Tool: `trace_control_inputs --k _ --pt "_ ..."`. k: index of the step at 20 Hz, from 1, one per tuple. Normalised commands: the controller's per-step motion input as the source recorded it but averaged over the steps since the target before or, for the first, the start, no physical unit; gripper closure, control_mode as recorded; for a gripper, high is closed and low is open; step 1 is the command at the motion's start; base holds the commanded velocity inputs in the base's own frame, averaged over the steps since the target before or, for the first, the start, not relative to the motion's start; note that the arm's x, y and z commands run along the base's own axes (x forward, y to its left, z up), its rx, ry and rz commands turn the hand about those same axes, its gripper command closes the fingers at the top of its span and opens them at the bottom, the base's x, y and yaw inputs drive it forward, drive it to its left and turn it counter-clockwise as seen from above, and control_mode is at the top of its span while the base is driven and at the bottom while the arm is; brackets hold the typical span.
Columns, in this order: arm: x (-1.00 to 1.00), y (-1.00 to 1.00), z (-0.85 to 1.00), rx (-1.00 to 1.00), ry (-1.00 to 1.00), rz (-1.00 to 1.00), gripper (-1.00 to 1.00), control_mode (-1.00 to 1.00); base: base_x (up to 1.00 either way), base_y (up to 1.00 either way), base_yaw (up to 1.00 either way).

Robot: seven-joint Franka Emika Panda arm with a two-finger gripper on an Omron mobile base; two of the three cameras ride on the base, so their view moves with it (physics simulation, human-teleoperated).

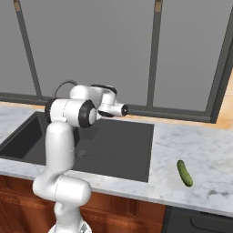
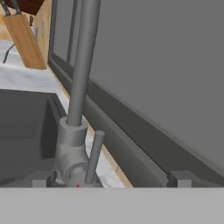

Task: Turn on the sink faucet. Then move the cucumber from the counter to the sink. Turn off the sink. Move the vegetable from the sink to the pot next to the stove. Finally move the pot to the rear left burner.

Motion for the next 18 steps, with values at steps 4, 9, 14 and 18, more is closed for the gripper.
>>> trace_control_inputs --k 4,9,14,18 --pt "0.05 0.37 -0.07 0.03 0.00 0.07 -1.00 -1.00 0.00 0.00 0.00" --pt "0.01 0.41 -0.02 0.03 0.01 0.07 -1.00 -1.00 0.00 0.00 0.00" --pt "0.01 0.44 -0.02 0.02 0.04 0.06 -1.00 -1.00 0.00 0.00 0.00" --pt "0.00 0.47 -0.08 0.02 0.05 0.07 -1.00 -1.00 0.00 0.00 0.00"
